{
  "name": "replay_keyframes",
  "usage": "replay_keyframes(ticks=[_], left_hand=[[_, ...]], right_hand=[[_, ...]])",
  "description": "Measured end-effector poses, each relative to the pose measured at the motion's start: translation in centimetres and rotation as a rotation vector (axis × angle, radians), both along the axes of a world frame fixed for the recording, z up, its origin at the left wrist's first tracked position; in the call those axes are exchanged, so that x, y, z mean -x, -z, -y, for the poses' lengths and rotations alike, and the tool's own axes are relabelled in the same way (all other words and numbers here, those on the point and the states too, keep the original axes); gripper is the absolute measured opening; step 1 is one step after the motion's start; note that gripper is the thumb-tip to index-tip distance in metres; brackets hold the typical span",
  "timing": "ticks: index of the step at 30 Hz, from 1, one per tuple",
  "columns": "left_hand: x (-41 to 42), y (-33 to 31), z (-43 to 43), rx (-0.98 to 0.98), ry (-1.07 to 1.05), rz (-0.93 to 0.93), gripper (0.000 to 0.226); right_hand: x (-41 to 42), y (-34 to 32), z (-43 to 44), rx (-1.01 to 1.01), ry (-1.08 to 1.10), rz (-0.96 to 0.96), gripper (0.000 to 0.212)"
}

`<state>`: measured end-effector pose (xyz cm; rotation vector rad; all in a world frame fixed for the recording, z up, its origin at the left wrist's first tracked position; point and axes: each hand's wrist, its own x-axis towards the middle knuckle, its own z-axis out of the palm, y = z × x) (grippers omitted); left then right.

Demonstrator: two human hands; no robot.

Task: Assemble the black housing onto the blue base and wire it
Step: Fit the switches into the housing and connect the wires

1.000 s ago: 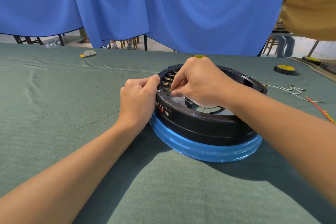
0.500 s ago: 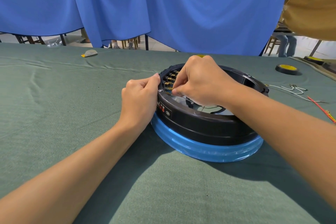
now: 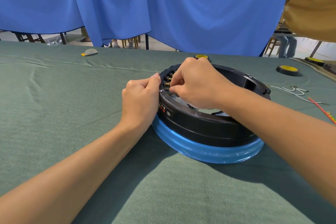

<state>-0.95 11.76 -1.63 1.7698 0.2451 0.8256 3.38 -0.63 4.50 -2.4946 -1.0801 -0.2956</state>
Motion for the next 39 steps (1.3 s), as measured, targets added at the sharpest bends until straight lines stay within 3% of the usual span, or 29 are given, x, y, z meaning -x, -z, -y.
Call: replay_keyframes(ticks=[11, 17, 20, 27, 34, 39], left_hand=[[0.0, 0.3, 0.0, -0.059, -0.054, 0.04, 0.056], [-0.2, 0.5, 0.0, -0.079, -0.062, 0.059, 0.056], [-0.2, 0.5, -0.1, -0.075, -0.051, 0.061, 0.056], [-0.2, 0.4, 0.0, -0.082, -0.061, 0.046, 0.057], [0.0, 0.1, 0.1, -0.085, -0.058, 0.017, 0.056], [0.4, -0.5, 0.4, -0.031, 0.044, -0.033, 0.039]], right_hand=[[-0.4, -0.2, 0.4, -0.042, 0.008, -0.114, 0.014], [-1.8, -1.1, 2.0, -0.042, 0.063, 0.028, 0.019], [-1.9, -0.8, 1.6, 0.019, 0.024, 0.046, 0.014], [-2.2, -0.2, 0.7, 0.108, -0.081, 0.13, 0.024], [-2.5, -0.2, 0.8, 0.03, -0.044, 0.037, 0.022], [-3.6, -0.9, 1.9, -0.017, 0.052, -0.033, 0.017]])
